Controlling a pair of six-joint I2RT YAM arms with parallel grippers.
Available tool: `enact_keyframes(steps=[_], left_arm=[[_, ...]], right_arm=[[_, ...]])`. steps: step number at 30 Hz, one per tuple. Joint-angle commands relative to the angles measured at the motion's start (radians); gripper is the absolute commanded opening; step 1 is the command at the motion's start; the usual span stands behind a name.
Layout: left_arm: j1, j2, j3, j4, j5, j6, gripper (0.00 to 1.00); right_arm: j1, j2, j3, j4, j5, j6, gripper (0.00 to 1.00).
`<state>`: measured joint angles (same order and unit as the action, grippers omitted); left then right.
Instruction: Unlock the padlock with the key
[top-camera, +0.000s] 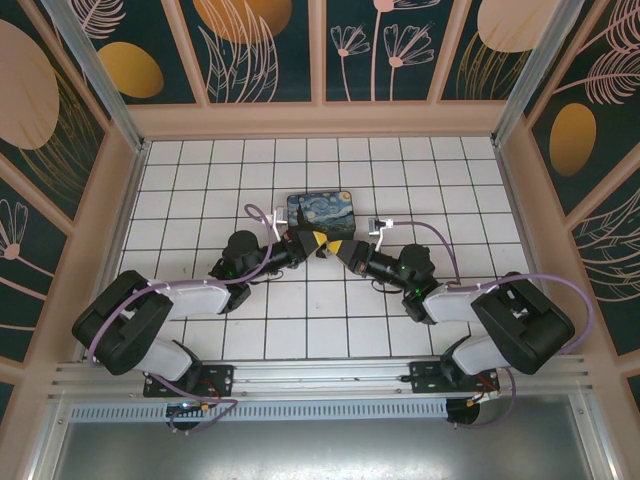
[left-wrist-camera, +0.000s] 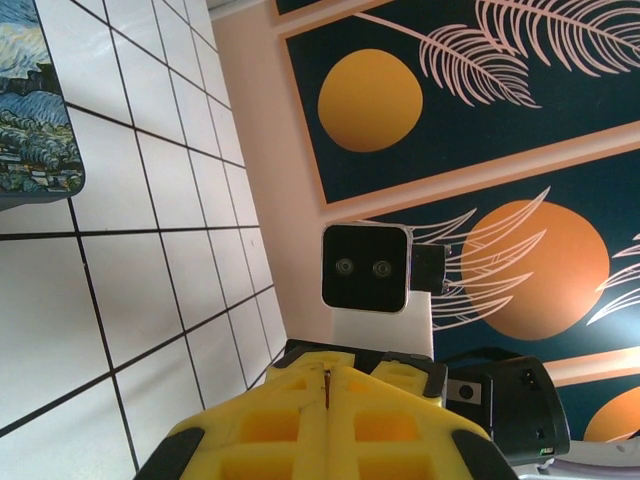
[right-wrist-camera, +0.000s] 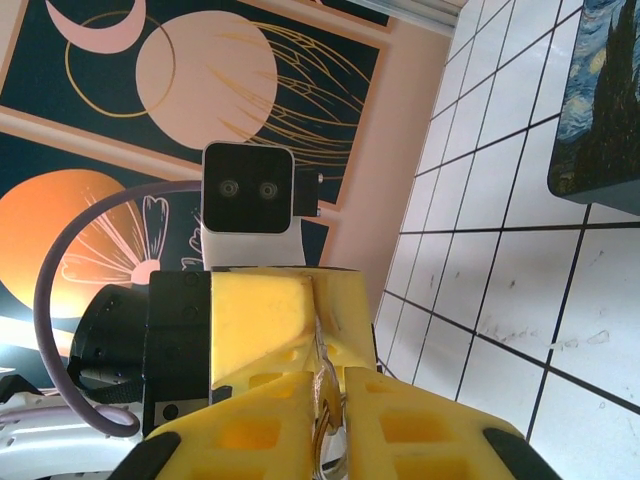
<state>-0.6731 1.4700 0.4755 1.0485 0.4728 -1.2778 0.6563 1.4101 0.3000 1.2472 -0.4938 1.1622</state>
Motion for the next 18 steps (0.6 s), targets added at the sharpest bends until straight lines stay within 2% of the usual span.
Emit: enact_keyframes(steps=[1, 6, 13, 14, 16, 18], left_arm=[[0.003, -0.014, -0.018, 0.038, 0.004, -0.013, 0.00], [0.004, -0.010, -0.017, 0.044, 0.007, -0.015, 0.00], [0.003, -0.010, -0.021, 0.046, 0.013, -0.018, 0.00], [0.003, -0.015, -0.023, 0.041, 0.011, -0.015, 0.03], [0.008, -0.038, -0.026, -0.007, -0.007, 0.005, 0.32], [0.028, -0.071, -0.032, -0.074, -0.017, 0.036, 0.50]], right_arm=[[0.012, 0.011, 0.010, 0.079, 0.006, 0.006, 0.12], [0.013, 0.019, 0.013, 0.097, 0.006, 0.008, 0.09], [0.021, 0.038, 0.030, 0.109, 0.007, 0.013, 0.00], [0.021, 0.038, 0.028, 0.107, 0.008, 0.012, 0.00], [0.020, 0.032, 0.027, 0.077, 0.002, 0.003, 0.00], [0.018, 0.015, 0.022, 0.025, -0.009, -0.020, 0.00]])
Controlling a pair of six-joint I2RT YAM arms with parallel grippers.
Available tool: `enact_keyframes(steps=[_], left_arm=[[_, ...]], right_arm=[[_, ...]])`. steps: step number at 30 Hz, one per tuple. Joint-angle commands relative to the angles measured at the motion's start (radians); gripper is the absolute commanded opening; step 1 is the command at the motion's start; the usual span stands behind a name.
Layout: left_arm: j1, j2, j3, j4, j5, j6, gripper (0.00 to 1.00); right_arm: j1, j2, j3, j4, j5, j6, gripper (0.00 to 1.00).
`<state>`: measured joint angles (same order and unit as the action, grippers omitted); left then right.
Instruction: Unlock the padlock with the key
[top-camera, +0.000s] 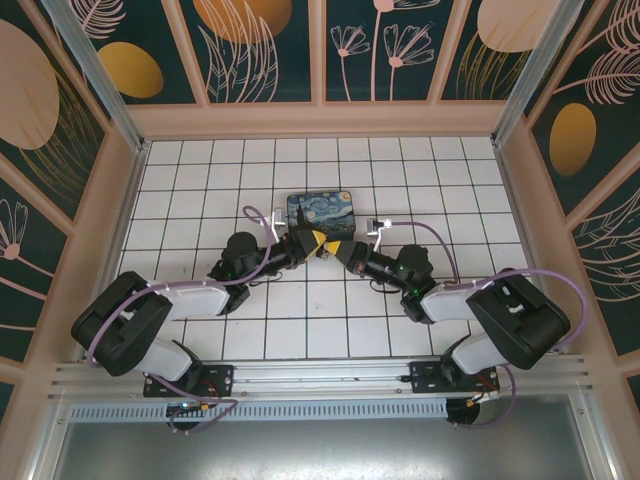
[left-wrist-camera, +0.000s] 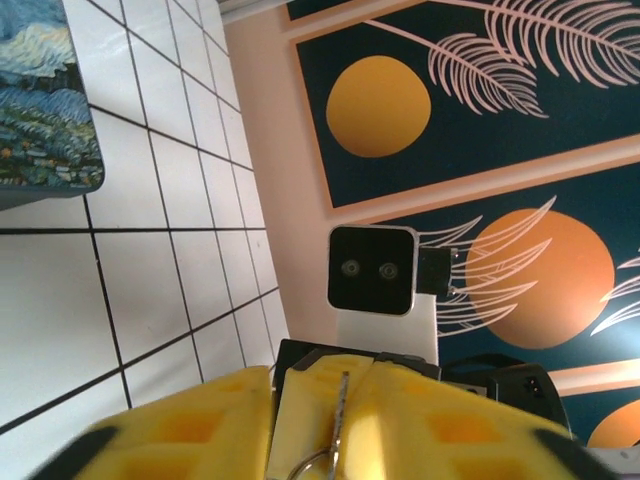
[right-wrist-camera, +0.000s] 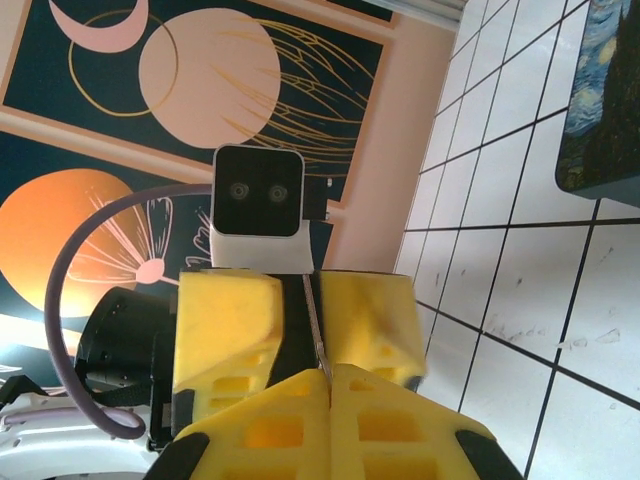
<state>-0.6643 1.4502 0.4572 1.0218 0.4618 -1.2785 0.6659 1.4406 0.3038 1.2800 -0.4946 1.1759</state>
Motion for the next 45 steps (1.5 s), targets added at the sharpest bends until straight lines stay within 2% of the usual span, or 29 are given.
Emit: enact_keyframes(steps=[1, 5, 8, 10, 12, 15, 19, 24, 27, 38, 40, 45], left_arm=[[0.034, -0.068, -0.016, -0.079, -0.005, 0.051, 0.57], [0.084, -0.116, 0.034, -0.295, 0.015, 0.159, 0.70], [0.091, -0.123, 0.147, -0.617, -0.055, 0.328, 0.72], [0.091, -0.104, 0.224, -0.806, -0.153, 0.447, 0.73], [0.068, -0.068, 0.279, -0.909, -0.268, 0.546, 0.73], [-0.057, 0.024, 0.374, -1.029, -0.483, 0.632, 0.75], [-0.119, 0.115, 0.372, -1.012, -0.647, 0.562, 0.73], [-0.161, 0.251, 0.422, -0.972, -0.701, 0.572, 0.72], [-0.165, 0.312, 0.441, -0.929, -0.711, 0.593, 0.72], [-0.183, 0.413, 0.510, -0.931, -0.707, 0.620, 0.70], [-0.191, 0.430, 0.536, -0.941, -0.710, 0.620, 0.68], [-0.200, 0.450, 0.564, -0.964, -0.733, 0.620, 0.54]], right_arm=[[0.005, -0.028, 0.016, -0.045, -0.013, -0.048, 0.00], [-0.018, -0.100, 0.011, -0.221, -0.008, -0.113, 0.00], [-0.056, -0.175, 0.011, -0.387, 0.008, -0.168, 0.00], [-0.094, -0.230, 0.016, -0.509, 0.012, -0.209, 0.00], [-0.113, -0.270, 0.032, -0.620, 0.014, -0.249, 0.00], [-0.204, -0.326, 0.051, -0.766, 0.030, -0.300, 0.00], [-0.275, -0.412, 0.085, -0.945, 0.084, -0.365, 0.00], [-0.321, -0.448, 0.089, -0.984, 0.066, -0.383, 0.00], [-0.324, -0.439, 0.087, -0.980, 0.060, -0.387, 0.00], [-0.324, -0.403, 0.085, -0.928, 0.032, -0.385, 0.00], [-0.324, -0.400, 0.083, -0.918, 0.028, -0.385, 0.00], [-0.324, -0.393, 0.078, -0.903, 0.021, -0.379, 0.00]])
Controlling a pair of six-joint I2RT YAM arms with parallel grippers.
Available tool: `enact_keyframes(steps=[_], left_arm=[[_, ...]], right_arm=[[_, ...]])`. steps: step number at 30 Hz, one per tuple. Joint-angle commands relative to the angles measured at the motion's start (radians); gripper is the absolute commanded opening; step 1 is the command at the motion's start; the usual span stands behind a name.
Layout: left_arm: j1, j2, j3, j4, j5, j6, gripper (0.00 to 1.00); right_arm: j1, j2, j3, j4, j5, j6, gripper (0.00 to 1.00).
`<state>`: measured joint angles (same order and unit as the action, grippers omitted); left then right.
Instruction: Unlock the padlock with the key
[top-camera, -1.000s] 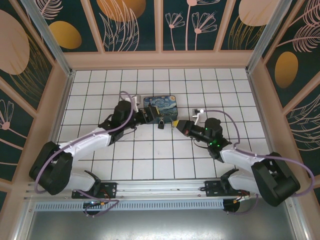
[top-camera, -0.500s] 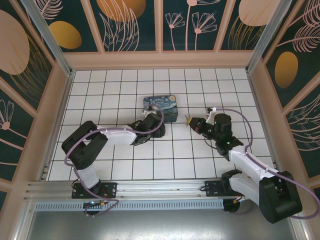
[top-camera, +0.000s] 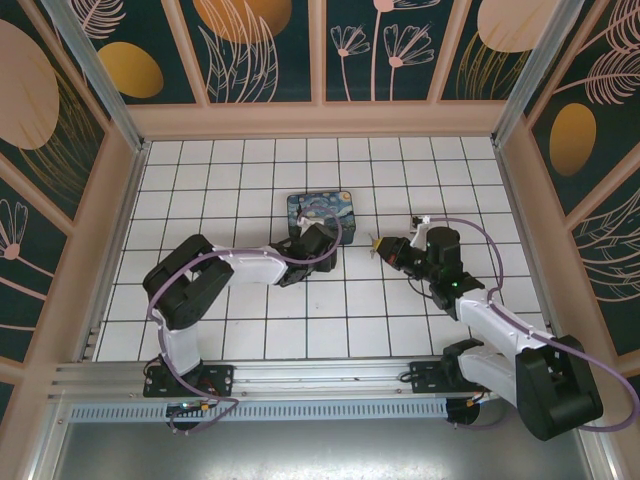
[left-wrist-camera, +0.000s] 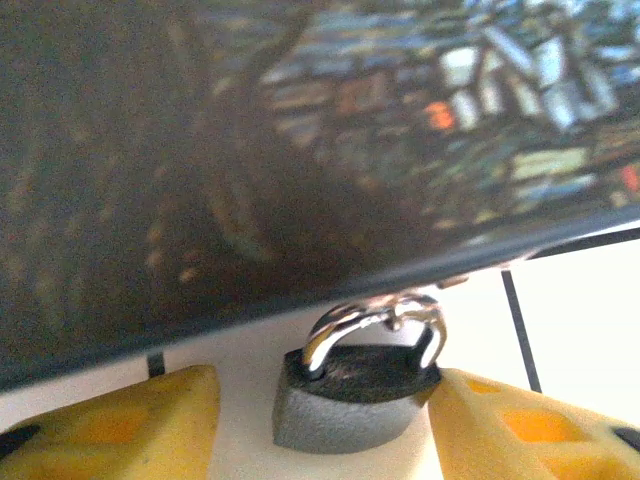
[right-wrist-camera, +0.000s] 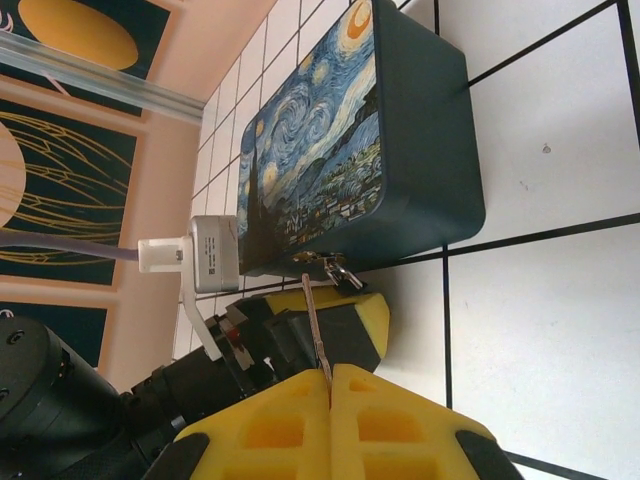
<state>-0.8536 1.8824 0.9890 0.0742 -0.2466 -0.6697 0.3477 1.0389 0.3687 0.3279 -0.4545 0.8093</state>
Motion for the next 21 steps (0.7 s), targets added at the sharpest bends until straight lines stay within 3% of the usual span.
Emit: enact_keyframes(steps=[1, 5, 16, 21], left_arm=[[-0.012, 0.023, 0.039, -0.027, -0.034, 0.011, 0.53], [-0.016, 0.036, 0.055, -0.054, -0.052, 0.007, 0.45], [-0.023, 0.092, 0.123, -0.174, -0.116, 0.011, 0.38], [-0.024, 0.091, 0.129, -0.187, -0.122, 0.014, 0.29]], right_arm=[[-0.005, 0.010, 0.012, 0.052, -0.021, -0.013, 0.00], [-0.006, 0.010, 0.008, 0.058, -0.024, -0.009, 0.00], [-0.005, 0.008, 0.009, 0.063, -0.032, -0.011, 0.00], [-0.006, 0.007, 0.011, 0.054, -0.030, -0.015, 0.00]])
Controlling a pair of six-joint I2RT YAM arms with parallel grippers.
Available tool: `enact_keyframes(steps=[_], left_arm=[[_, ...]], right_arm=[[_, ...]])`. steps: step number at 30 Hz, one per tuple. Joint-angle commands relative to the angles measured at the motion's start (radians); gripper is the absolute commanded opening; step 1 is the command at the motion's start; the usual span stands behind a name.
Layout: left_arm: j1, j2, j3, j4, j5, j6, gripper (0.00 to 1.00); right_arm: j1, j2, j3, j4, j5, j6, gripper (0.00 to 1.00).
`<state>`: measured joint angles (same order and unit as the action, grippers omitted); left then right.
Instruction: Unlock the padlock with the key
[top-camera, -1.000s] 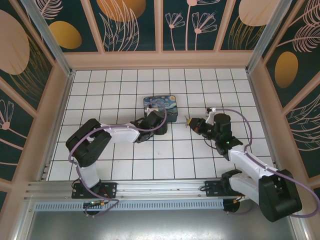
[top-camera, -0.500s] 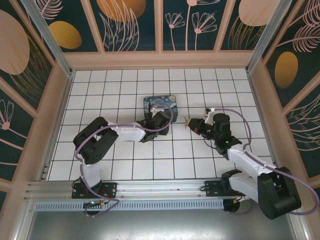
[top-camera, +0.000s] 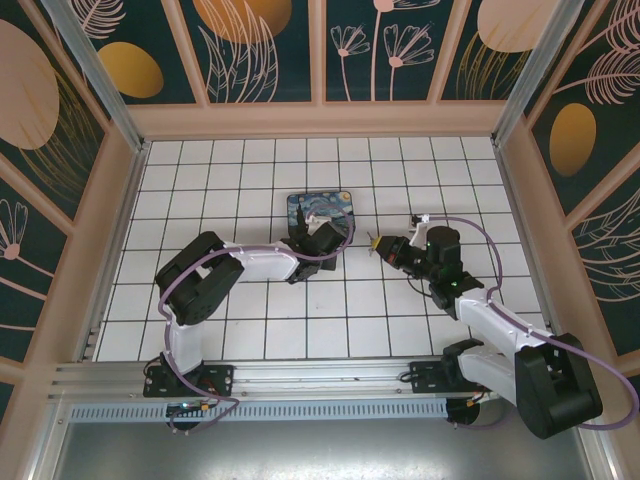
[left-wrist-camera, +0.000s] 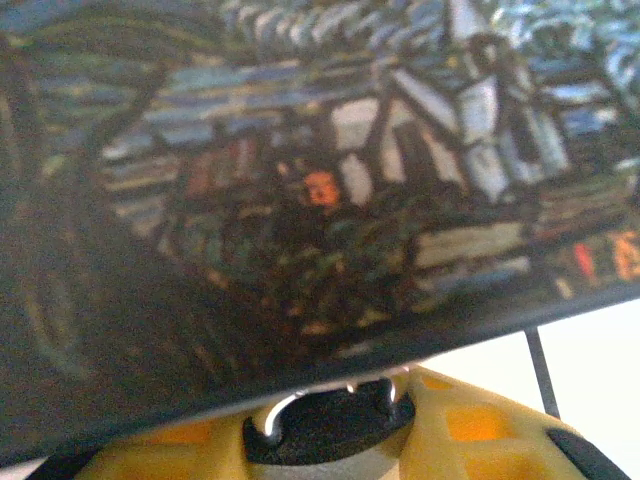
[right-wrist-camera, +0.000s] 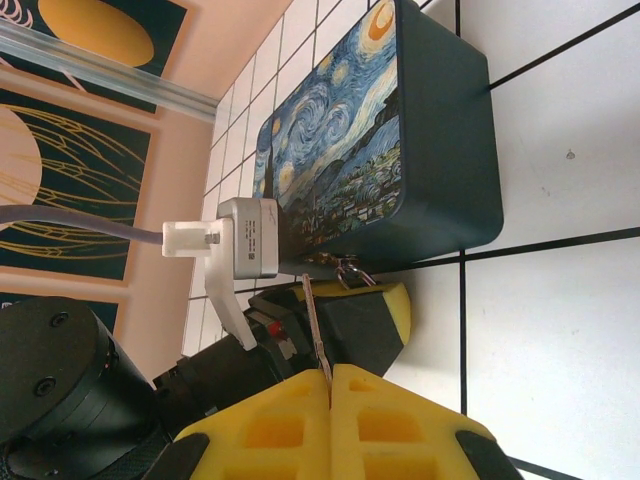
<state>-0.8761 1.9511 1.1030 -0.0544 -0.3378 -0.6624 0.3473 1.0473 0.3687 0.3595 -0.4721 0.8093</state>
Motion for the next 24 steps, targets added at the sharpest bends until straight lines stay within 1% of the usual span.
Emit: enact_keyframes(steps=[1, 2, 6, 15, 20, 24], left_arm=[[-0.001, 0.018, 0.015, -0.063, -0.029, 0.010, 0.27], [-0.001, 0.011, 0.015, -0.067, -0.022, 0.013, 0.25], [-0.002, -0.045, 0.028, -0.115, 0.028, 0.031, 0.23], [-0.001, -0.212, 0.108, -0.328, 0.023, 0.097, 0.23], [-0.002, -0.265, 0.176, -0.422, 0.050, 0.092, 0.23], [-0.001, -0.263, 0.258, -0.482, 0.063, 0.087, 0.23]], right_arm=[[-0.004, -0.004, 0.012, 0.016, -0.013, -0.018, 0.00], [-0.004, -0.006, 0.016, 0.005, -0.011, -0.022, 0.00], [-0.004, -0.018, 0.031, -0.038, 0.005, -0.043, 0.00], [-0.005, -0.010, 0.094, -0.090, 0.013, -0.083, 0.00], [-0.005, -0.034, 0.145, -0.147, 0.015, -0.108, 0.00], [-0.005, -0.060, 0.182, -0.203, 0.025, -0.131, 0.00]])
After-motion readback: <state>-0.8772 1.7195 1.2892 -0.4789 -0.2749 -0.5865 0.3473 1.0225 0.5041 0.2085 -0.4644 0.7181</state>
